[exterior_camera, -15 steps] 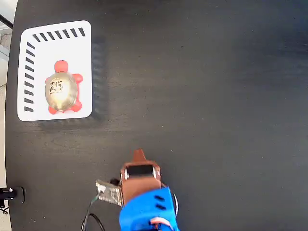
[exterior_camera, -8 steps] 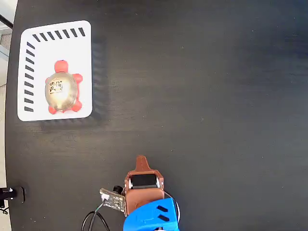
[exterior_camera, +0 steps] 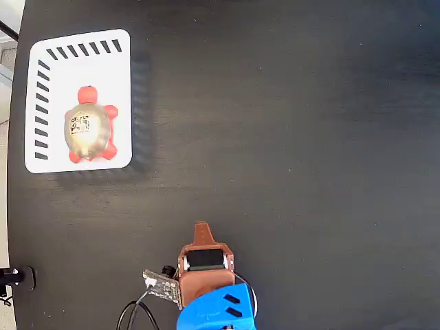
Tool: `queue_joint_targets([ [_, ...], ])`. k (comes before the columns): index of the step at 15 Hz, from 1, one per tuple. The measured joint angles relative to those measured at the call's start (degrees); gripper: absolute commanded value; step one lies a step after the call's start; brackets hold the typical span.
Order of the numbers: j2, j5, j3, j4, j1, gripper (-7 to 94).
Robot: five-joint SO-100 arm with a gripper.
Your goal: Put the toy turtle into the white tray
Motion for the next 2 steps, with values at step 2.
queue_joint_targets([
  [2, 0.0, 0.0, 0.0, 0.0, 0.0, 0],
])
